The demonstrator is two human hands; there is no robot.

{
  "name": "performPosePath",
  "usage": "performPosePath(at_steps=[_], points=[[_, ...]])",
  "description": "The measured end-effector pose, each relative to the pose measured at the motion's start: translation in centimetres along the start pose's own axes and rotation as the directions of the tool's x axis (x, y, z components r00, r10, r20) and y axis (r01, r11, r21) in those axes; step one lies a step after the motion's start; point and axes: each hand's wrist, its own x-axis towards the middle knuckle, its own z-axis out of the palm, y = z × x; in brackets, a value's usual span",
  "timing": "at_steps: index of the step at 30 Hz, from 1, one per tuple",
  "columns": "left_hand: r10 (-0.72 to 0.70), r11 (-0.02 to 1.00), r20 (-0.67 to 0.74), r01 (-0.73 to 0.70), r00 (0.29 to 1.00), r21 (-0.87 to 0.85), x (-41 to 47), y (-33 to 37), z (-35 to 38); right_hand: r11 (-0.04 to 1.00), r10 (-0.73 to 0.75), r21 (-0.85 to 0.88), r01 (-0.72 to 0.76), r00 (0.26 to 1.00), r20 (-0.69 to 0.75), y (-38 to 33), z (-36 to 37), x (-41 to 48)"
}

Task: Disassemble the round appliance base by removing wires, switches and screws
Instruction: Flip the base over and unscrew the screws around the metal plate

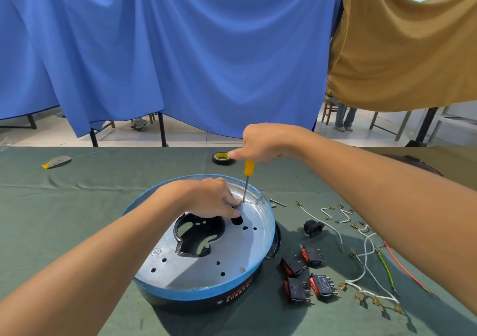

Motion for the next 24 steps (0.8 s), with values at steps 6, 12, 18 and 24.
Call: performPosePath(at_steps=[6,12,18,24], points=[[0.026,0.999,-0.014,-0.026,1.000,-0.039,0.08,-0.15,0.15,0.998,0.009,0.055,-0.014,0.997,0.082,-0.04,-0.25,-0.38],[0.011,1.000,-0.012,-0.012,1.000,-0.021,-0.02,-0.02,0.10,1.000,0.003,-0.009,-0.003,1.000,-0.018,-0.03,0.26,-0.36],[0.005,1.000,-0.013,-0.006,1.000,-0.020,-0.18,0.15,0.06,0.999,-0.006,0.045,0.006,1.000,0.005,-0.43,-0.09,-0.66],[-0.002,1.000,-0.007,0.002,1.000,-0.015,-0.31,0.28,0.00,1.000,0.008,-0.004,-0.008,0.999,-0.053,-0.38,0.17,-0.36]])
